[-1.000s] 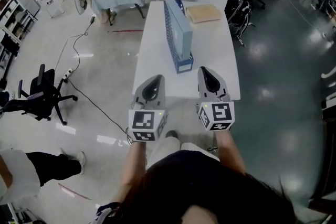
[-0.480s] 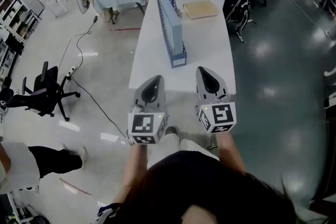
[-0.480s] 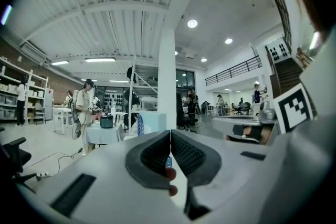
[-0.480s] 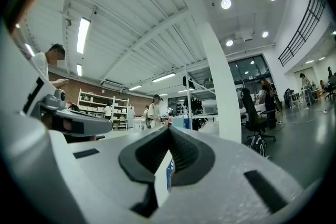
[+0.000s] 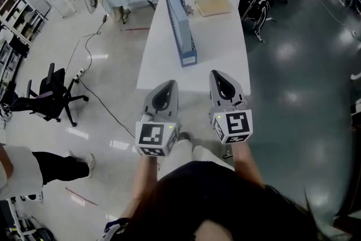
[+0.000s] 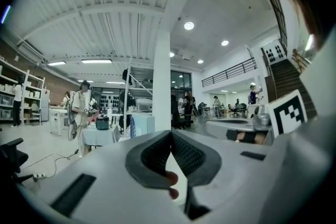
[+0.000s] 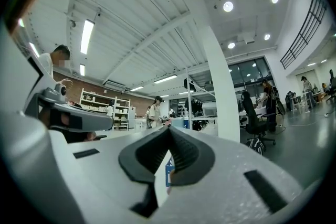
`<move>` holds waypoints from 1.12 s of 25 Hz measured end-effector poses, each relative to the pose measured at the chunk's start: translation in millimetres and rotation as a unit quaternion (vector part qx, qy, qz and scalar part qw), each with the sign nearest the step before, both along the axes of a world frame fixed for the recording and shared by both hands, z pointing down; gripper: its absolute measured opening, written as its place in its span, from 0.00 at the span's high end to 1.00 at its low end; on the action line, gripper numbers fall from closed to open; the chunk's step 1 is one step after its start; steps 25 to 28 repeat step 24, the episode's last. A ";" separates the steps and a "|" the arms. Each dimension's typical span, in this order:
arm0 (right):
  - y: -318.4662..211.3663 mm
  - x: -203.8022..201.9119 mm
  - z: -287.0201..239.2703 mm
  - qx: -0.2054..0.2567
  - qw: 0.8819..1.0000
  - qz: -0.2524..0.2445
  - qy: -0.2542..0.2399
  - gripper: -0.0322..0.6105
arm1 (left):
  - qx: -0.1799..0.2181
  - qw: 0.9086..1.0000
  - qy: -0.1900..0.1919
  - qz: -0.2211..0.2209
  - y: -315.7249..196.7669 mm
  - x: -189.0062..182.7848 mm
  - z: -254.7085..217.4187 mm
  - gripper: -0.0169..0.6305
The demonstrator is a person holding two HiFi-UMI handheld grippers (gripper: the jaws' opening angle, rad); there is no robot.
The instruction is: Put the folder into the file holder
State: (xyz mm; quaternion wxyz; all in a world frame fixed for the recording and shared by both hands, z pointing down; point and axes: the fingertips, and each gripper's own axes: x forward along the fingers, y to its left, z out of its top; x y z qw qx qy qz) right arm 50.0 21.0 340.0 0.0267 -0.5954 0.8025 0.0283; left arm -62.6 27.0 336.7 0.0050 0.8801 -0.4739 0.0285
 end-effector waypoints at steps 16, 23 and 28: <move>4.6 -14.9 -15.0 0.015 1.000 0.009 0.004 0.95 | 0.027 0.999 0.002 0.028 5.6 -4.4 -13.8 0.96; 0.8 -29.0 -20.2 -0.002 1.000 0.024 -0.012 0.95 | 0.026 0.999 -0.017 0.024 -1.1 -24.1 -11.9 0.96; 0.7 -31.7 -21.0 -0.005 1.000 0.026 -0.012 0.95 | 0.033 0.999 -0.017 0.023 -2.3 -27.7 -14.1 0.96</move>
